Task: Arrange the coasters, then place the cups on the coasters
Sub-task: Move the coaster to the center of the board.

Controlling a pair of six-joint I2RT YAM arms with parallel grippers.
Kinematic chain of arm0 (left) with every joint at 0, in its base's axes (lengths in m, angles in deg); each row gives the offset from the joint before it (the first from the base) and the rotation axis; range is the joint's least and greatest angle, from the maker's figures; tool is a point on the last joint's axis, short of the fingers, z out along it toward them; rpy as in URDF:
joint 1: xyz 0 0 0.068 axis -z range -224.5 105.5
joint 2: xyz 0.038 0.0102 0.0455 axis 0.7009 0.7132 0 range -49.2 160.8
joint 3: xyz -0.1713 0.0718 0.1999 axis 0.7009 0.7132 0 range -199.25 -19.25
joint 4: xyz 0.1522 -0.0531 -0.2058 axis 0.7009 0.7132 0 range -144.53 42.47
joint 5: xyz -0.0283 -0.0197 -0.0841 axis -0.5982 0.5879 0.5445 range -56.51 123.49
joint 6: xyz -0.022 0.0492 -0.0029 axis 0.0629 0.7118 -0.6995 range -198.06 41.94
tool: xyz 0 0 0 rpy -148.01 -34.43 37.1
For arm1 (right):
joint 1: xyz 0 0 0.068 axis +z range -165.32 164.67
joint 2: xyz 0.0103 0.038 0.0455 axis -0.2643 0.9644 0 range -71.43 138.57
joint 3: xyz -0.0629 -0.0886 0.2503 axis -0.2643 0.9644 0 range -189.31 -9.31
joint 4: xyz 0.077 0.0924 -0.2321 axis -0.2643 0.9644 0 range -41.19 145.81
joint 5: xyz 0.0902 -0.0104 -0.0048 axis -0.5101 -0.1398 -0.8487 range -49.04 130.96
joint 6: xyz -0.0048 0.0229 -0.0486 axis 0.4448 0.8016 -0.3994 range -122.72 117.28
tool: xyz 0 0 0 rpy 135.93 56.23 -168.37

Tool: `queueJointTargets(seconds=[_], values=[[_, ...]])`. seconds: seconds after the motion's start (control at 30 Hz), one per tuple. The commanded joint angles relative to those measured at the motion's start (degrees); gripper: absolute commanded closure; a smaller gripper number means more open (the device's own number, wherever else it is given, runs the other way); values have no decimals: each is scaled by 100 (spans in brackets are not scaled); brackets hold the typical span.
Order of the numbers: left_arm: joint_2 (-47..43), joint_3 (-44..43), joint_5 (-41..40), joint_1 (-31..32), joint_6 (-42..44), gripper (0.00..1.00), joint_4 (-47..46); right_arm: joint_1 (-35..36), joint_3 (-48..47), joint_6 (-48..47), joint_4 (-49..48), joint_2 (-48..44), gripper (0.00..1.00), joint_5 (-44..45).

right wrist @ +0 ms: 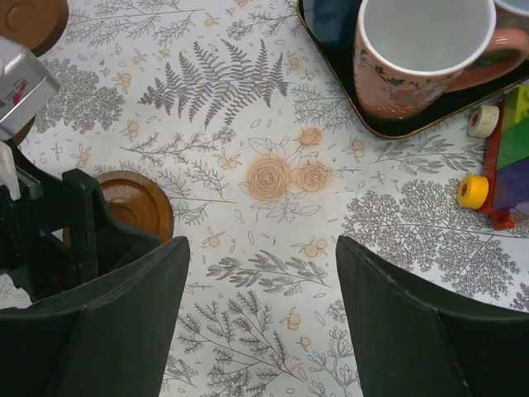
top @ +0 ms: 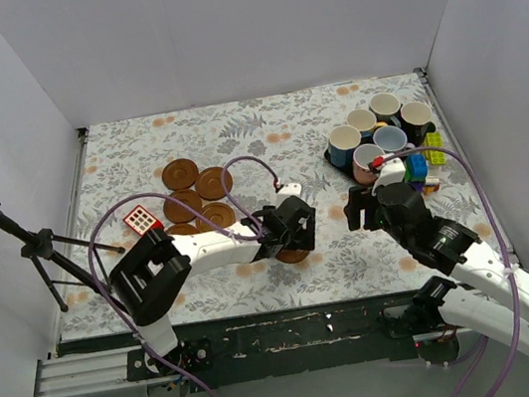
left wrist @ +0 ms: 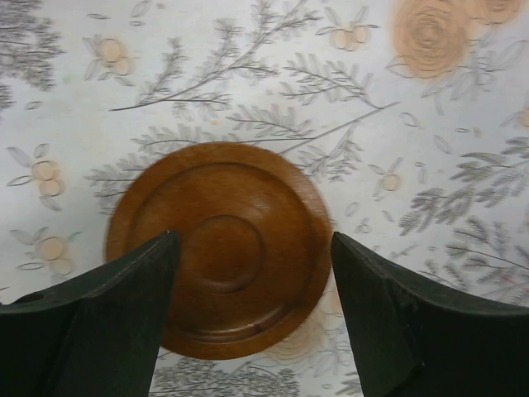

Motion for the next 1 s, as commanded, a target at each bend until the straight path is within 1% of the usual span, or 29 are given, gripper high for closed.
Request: queueJointTargets(seconds=[0.0,0.13,0.27,0.5,0.73,0.97], values=[[106,-476,-83,100,-237,29,29,-18,174,69,354,-366,21,220],[247,-546,5,249,-308,32,-41,-18,332,157,354,-586,21,194],[414,-660,-83,451,-299,36,64,-18,350,166,372,-543,21,176],[555,-722,-548,785,-404,38,319,-18,333,175,266,-428,21,115],[757,-819,-953,812,-326,39,583,-18,368,227,266,-437,22,53],[995,-889,-1261,812,-202,51,856,-26,350,254,328,-498,22,97]])
